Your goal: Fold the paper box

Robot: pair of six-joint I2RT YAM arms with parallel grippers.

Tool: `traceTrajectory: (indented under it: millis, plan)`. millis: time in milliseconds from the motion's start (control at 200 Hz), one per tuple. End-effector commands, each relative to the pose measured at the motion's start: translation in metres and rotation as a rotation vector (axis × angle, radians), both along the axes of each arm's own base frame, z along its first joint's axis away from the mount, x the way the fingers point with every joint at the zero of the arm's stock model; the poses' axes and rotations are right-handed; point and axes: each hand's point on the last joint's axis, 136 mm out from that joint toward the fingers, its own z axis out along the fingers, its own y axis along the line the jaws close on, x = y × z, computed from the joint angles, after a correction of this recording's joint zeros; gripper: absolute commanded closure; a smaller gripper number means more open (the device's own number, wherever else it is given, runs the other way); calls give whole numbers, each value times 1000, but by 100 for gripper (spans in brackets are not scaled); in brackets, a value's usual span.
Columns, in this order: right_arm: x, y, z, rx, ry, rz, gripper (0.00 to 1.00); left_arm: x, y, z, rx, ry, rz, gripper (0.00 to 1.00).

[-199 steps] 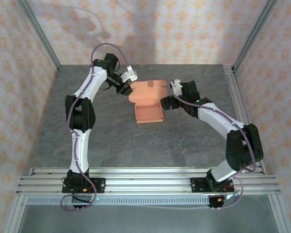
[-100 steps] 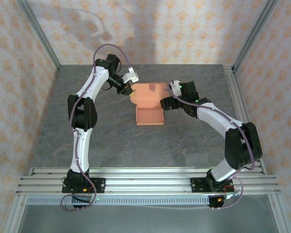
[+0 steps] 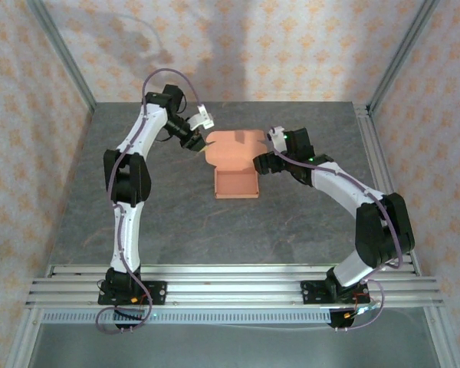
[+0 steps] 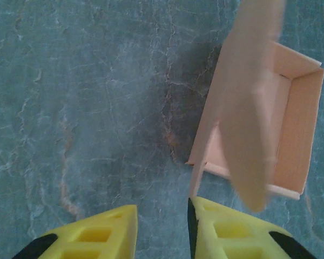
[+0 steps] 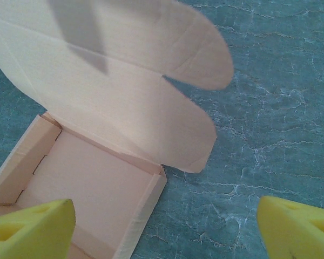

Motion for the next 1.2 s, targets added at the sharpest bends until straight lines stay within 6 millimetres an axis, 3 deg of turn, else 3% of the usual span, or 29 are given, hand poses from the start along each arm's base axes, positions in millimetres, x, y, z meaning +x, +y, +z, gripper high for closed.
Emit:
traceTrajectory:
  millis: [0,335,551,666,846,1196]
  plan:
    - [1,-1,-6,-4,12,0,13,-7,-1,31,-16,-46,-8,61]
    - [-1,-4,-8,-16,18,-7,13,-26,-13,42,-108,-12,-100,45]
    - [1,0,-5,2,13,0,13,-17,-16,40,-108,-22,-71,42]
    - [1,1,-6,9,18,2,13,-4,-22,36,-110,-46,-53,42]
    - [0,1,-6,7,23,1,13,0,-35,27,-102,-38,-78,42]
    - [-2,-2,-6,0,22,-4,13,-2,-36,14,-77,-21,-97,57]
